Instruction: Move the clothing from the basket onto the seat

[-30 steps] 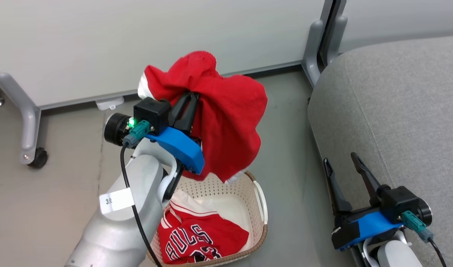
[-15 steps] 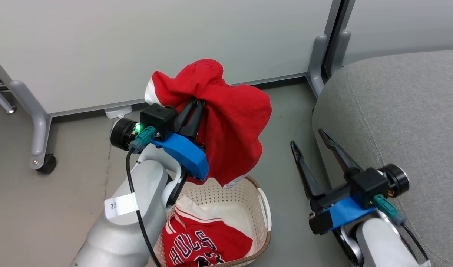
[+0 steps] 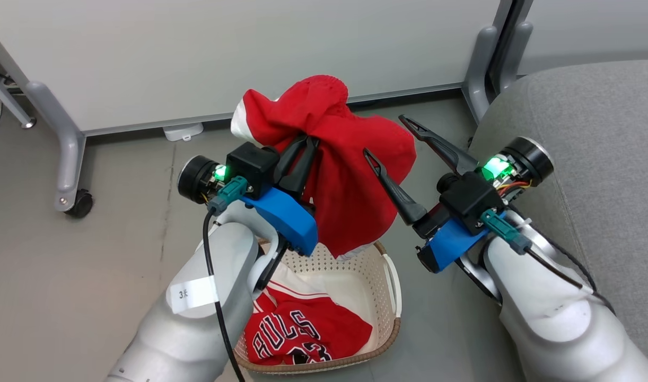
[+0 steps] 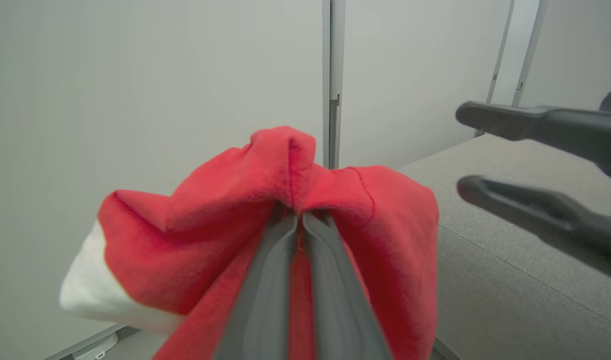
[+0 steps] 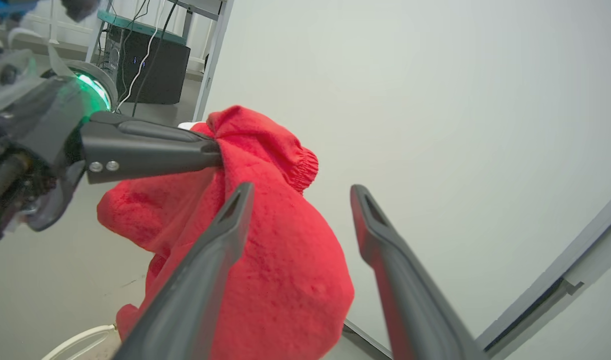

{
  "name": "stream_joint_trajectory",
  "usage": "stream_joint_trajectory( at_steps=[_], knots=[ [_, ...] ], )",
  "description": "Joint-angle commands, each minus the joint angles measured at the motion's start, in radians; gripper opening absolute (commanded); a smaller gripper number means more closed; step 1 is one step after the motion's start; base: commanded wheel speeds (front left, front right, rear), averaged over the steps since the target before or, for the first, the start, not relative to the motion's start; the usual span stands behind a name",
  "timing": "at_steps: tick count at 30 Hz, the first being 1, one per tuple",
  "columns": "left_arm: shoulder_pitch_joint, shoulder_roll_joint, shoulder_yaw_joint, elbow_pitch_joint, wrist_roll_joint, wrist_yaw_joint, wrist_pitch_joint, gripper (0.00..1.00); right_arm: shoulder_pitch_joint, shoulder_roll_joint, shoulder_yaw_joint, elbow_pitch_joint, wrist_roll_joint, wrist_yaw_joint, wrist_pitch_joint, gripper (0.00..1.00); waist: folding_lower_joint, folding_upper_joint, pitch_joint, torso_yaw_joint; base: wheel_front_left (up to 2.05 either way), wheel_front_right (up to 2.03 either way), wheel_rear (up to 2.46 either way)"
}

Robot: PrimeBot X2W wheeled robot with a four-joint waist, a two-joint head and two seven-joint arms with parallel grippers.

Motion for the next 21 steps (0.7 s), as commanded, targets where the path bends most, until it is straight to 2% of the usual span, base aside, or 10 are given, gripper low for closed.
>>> stream_joint_trajectory(
  at_steps=[1, 10, 21],
  knots=[
    [-0.015, -0.001, -0.012, -0.006, 0.000, -0.002, -0.005, 0.00, -0.036, -0.013, 0.025, 0.034, -0.003, 0.000, -0.001, 1.00, 0.0000, -0.0001, 0.009, 0.010, 0.00, 0.00, 0.00],
    [-0.022, -0.006, -0.074, -0.015, -0.009, -0.002, -0.005, 0.00, -0.131, -0.037, 0.126, 0.176, -0.001, 0.000, -0.001, 1.00, 0.0000, -0.0001, 0.022, 0.026, 0.00, 0.00, 0.00],
    [-0.035, -0.007, -0.140, -0.037, -0.034, -0.002, -0.005, 0.00, -0.205, -0.018, 0.276, 0.355, 0.103, 0.000, -0.001, 1.00, 0.0000, -0.0001, 0.027, 0.037, 0.00, 0.00, 0.00]
  ],
)
